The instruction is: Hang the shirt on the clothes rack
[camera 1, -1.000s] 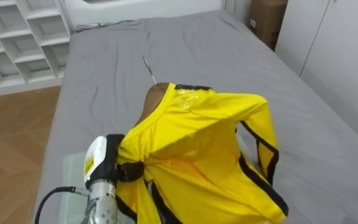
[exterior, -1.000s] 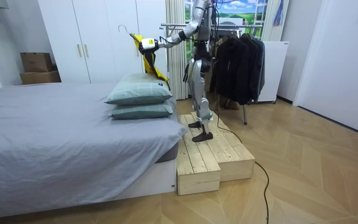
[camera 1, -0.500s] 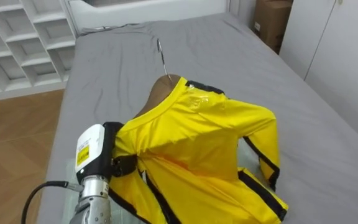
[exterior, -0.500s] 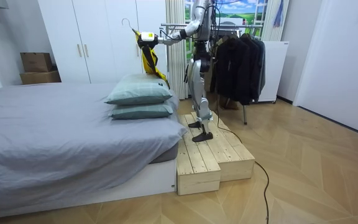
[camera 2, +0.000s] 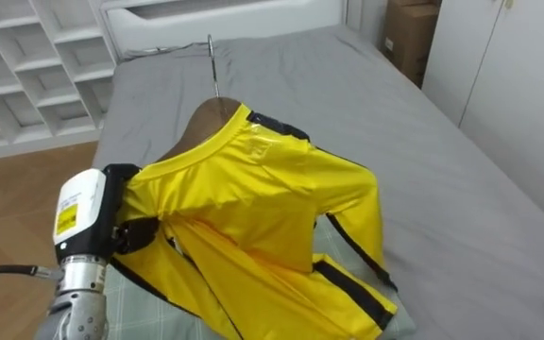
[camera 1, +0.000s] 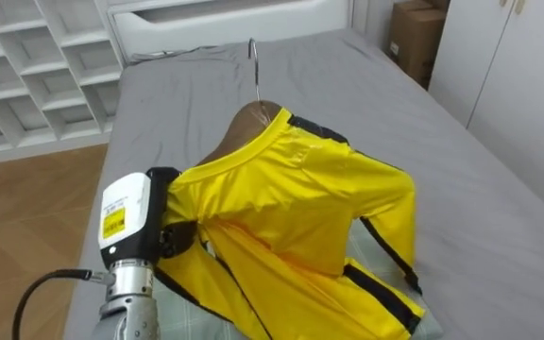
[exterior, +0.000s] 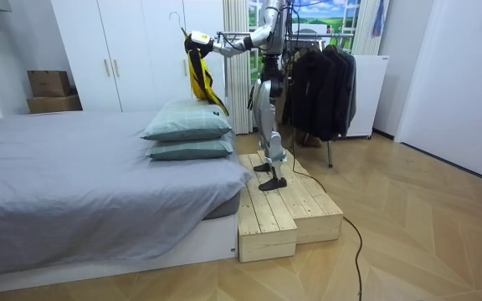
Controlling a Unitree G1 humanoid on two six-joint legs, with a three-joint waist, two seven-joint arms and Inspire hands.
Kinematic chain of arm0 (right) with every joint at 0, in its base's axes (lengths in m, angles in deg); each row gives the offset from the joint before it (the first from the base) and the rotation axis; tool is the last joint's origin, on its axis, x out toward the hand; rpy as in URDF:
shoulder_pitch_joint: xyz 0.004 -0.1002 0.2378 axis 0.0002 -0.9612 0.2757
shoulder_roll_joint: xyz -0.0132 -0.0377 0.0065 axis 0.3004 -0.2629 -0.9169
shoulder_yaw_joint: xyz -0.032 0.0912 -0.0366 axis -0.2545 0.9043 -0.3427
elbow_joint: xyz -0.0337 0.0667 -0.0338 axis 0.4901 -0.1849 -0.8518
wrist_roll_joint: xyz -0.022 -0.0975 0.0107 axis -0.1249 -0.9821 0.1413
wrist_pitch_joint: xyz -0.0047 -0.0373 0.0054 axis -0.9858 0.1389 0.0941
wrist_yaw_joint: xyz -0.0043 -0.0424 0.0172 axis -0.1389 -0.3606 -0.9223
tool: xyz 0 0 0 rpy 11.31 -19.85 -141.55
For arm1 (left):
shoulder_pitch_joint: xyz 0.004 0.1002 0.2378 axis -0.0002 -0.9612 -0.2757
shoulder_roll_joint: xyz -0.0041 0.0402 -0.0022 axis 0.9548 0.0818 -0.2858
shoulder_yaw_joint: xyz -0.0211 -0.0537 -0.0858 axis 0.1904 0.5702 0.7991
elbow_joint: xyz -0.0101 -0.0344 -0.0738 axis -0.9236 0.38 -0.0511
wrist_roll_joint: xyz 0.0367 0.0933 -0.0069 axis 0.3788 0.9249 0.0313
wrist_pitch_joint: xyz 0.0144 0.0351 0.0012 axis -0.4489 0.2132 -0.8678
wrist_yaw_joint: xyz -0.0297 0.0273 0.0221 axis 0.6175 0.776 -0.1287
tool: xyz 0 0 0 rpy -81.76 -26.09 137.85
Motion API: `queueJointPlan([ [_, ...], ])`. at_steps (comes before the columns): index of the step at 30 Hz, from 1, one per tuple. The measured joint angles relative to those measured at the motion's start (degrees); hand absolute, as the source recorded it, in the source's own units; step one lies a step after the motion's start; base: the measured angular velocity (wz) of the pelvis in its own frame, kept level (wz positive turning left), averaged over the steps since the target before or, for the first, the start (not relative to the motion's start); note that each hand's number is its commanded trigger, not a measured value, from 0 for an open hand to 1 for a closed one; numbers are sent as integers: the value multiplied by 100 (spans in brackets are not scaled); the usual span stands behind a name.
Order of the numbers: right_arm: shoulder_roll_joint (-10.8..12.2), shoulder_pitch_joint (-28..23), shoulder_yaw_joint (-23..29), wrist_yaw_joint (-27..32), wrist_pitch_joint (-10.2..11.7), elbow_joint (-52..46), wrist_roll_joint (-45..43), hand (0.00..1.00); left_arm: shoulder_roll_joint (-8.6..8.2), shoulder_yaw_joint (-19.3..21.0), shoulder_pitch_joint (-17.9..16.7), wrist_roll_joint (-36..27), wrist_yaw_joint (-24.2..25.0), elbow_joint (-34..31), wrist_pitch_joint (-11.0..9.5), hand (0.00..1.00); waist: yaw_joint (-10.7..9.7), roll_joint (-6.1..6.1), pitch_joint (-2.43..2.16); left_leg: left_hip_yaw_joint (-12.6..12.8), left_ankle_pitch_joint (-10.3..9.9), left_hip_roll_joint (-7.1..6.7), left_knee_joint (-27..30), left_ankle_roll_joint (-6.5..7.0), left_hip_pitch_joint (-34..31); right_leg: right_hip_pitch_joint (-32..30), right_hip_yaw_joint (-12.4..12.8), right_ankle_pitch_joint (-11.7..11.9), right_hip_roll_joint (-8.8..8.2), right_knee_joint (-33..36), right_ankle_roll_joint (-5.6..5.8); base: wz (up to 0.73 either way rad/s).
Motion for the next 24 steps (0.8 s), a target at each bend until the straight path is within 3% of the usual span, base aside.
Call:
queueJointPlan([
  [4,-37,71,401,198,-4,-60,-508,0,88,94,-100,137,-63,-1,21,100,13,-5,0,-1,0,-4,-4,0,-4,-14,2,-1,-5,-4,2,0],
  [9,-128,63,431,575,13,-489,-872,0,260,94,-105,135,-113,-13,8,100,20,-13,4,9,0,-2,-4,0,39,20,4,-1,-5,0,2,-1],
  [13,-133,60,434,981,76,-1103,-1115,0,259,94,-112,138,-115,-18,-150,100,125,-26,11,32,0,0,5,1,53,11,30,-1,-6,20,2,-4],
  [19,-137,66,485,1445,136,-2037,-1514,0,257,106,-343,276,-198,-358,-143,100,204,-114,-24,12,2,-2,10,1,43,-17,20,-2,-5,16,2,0],
  [24,-80,-175,541,1728,187,-3385,-2315,0,218,149,-478,434,-206,-882,-128,100,323,-150,-20,6,2,-2,-5,1,54,36,7,-2,-5,10,2,1],
])
